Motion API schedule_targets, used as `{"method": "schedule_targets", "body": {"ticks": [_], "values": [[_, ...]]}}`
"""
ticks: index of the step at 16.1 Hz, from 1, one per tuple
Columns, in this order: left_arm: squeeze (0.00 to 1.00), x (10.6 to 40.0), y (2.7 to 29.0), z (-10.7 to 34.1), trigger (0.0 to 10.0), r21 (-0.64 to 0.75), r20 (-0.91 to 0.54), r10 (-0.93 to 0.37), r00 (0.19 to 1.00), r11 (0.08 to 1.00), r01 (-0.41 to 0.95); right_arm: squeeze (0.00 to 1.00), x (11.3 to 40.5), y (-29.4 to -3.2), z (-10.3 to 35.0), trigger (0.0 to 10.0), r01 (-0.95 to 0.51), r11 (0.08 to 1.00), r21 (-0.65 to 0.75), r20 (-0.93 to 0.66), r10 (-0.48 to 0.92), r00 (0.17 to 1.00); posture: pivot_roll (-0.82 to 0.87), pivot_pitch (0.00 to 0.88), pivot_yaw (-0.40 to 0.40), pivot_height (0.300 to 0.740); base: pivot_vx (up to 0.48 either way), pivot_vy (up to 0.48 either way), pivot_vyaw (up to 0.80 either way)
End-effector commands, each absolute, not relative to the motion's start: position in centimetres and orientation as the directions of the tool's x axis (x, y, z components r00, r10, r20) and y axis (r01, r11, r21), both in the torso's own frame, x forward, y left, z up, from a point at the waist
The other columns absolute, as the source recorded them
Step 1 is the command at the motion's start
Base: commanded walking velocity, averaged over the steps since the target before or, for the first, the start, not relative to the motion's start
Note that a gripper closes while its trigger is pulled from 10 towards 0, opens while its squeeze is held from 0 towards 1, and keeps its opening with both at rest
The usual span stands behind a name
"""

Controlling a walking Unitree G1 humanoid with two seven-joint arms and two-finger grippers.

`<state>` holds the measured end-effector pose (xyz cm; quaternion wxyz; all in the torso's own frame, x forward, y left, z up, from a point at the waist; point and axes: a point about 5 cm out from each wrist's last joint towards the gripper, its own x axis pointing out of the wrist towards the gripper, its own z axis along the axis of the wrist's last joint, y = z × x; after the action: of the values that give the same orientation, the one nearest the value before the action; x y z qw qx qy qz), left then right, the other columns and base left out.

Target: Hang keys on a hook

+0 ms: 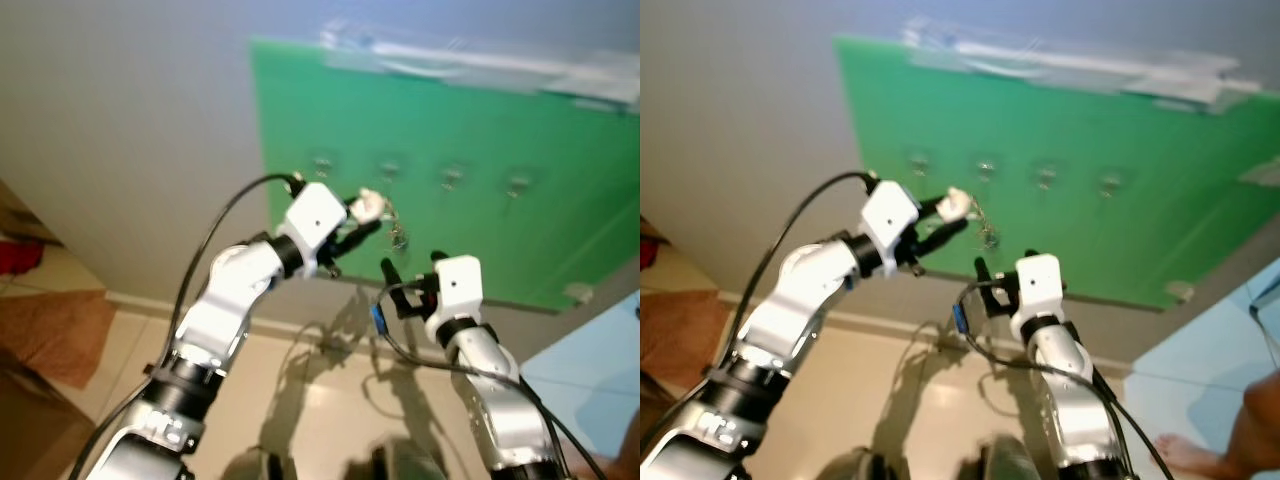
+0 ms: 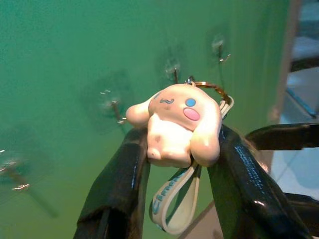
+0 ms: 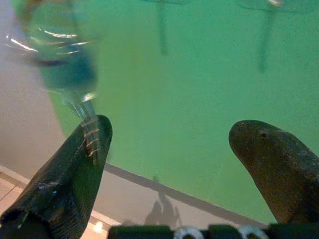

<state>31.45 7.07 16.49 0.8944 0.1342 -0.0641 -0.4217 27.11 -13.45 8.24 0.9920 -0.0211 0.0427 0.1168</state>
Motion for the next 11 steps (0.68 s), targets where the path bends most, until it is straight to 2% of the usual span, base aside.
{"method": "schedule_targets", "body": {"ticks": [1,3,9,11], "values": [[0.0,31.34,6.89,16.81,0.0,0.299,0.013,-0.773,0.634,0.608,0.736,0.0,27.0,-13.82,8.05,10.0,-0.229,0.972,-0.051,-0.106,0.223,0.969,-0.13,0.124,0.015,0.71,0.0,0.0,0.0],[0.0,31.29,7.07,16.81,0.0,0.299,0.017,-0.769,0.639,0.613,0.731,0.0,27.03,-13.67,8.01,10.0,-0.242,0.968,-0.063,-0.111,0.234,0.966,-0.13,0.124,0.014,0.71,0.0,0.0,0.0],[0.0,31.2,7.5,16.74,0.0,0.305,0.015,-0.755,0.655,0.628,0.716,0.0,27.14,-13.7,7.9,10.0,-0.246,0.967,-0.071,-0.117,0.237,0.964,-0.12,0.119,0.009,0.71,0.0,0.0,0.62],[0.0,31.21,7.53,16.69,0.0,0.308,0.011,-0.753,0.658,0.628,0.714,0.0,27.18,-13.79,7.88,10.0,-0.238,0.969,-0.064,-0.119,0.23,0.966,-0.12,0.119,0.009,0.71,0.0,0.0,0.0]]}}
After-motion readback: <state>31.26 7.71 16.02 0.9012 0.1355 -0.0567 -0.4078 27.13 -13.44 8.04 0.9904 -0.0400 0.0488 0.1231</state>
